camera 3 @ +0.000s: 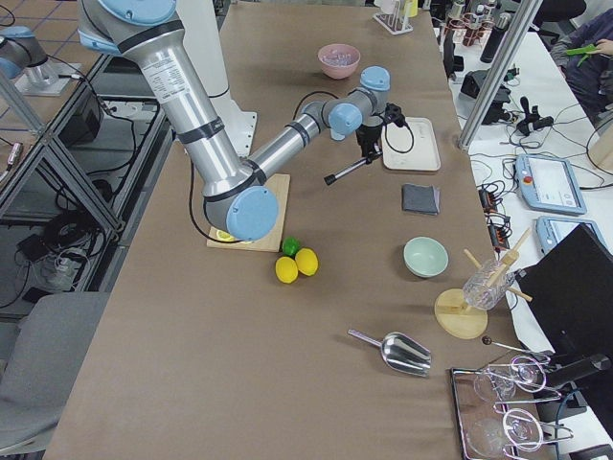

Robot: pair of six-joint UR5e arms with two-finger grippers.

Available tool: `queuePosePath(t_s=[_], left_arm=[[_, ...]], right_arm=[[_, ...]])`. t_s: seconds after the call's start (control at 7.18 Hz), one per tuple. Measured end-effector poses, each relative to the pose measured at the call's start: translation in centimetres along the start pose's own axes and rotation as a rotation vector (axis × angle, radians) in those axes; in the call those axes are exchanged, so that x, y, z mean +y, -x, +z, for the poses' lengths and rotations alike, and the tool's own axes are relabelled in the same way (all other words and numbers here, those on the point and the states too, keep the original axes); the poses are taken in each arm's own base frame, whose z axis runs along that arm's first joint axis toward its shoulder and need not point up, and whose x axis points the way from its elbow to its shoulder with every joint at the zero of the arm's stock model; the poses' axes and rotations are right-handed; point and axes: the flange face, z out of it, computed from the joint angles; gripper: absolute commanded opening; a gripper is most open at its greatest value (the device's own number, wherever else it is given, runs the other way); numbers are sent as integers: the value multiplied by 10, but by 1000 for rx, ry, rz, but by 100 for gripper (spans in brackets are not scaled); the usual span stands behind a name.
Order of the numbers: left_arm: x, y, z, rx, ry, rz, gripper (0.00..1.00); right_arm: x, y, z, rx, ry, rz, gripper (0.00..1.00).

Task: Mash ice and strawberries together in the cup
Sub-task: 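Lift the muddler with the right gripper and carry it over the cup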

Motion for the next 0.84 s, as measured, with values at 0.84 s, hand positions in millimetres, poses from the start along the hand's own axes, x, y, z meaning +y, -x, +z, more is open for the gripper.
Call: queuePosePath(t_s=[0.84], left_arm=[[1,1,2,0,5,-4,98]], right_arm=[[-5,84,-23,-44,-233,-218,0]])
